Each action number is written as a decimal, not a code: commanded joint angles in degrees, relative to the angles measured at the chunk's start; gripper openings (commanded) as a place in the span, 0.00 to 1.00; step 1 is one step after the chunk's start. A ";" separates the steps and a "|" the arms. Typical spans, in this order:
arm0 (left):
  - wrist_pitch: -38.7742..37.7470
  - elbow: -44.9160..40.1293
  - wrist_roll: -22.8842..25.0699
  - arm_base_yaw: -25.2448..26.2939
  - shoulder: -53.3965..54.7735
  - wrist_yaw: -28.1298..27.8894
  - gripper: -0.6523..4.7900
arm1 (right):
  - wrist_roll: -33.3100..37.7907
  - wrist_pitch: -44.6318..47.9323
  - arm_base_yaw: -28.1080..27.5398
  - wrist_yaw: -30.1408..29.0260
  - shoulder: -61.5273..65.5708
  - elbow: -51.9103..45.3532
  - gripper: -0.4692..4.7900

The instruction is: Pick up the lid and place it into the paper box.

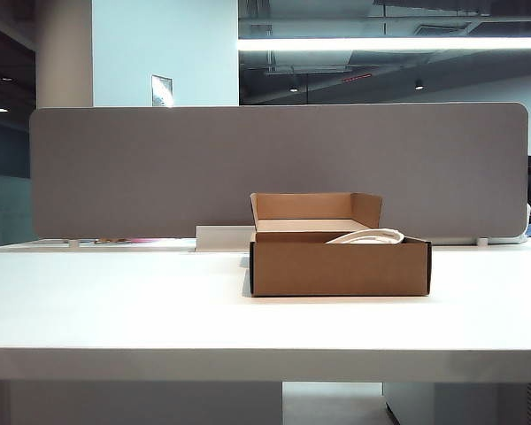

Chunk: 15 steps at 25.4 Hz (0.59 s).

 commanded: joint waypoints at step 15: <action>0.70 0.17 0.09 0.02 0.07 0.26 0.12 | -0.09 -15.76 -0.09 6.91 -26.88 -9.60 0.08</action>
